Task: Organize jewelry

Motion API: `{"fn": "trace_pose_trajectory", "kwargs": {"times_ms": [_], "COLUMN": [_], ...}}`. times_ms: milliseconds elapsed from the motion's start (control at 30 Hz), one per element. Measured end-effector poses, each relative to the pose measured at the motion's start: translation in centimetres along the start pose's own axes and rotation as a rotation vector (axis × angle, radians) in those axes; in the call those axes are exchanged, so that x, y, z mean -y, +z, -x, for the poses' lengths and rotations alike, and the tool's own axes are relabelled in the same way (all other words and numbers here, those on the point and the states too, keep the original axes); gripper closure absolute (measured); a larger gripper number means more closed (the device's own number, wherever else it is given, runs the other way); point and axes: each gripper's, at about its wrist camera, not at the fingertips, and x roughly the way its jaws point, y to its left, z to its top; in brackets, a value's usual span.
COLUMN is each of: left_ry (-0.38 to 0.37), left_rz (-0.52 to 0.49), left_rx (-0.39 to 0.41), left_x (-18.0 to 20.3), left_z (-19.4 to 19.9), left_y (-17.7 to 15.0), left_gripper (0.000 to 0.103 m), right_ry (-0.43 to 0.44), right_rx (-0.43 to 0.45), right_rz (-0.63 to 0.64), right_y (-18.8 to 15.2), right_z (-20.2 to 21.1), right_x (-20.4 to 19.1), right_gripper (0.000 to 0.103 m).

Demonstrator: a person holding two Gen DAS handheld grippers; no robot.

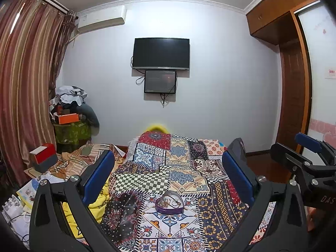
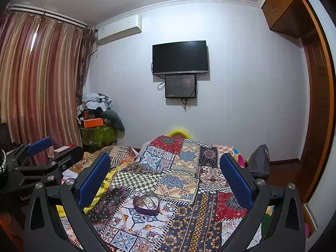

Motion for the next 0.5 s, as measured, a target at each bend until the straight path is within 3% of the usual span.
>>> {"fn": "trace_pose_trajectory", "kwargs": {"times_ms": [500], "left_ry": [-0.007], "left_rz": [0.001], "left_rx": [0.0], "left_x": [-0.09], "left_z": [-0.02], "left_y": [0.01], "left_gripper": [0.001], "right_ry": [-0.004], "right_rx": [0.002], "right_rz": [0.0], "right_y": [0.03], "right_z": [0.03], "right_x": [0.07], "right_gripper": [0.0]}}
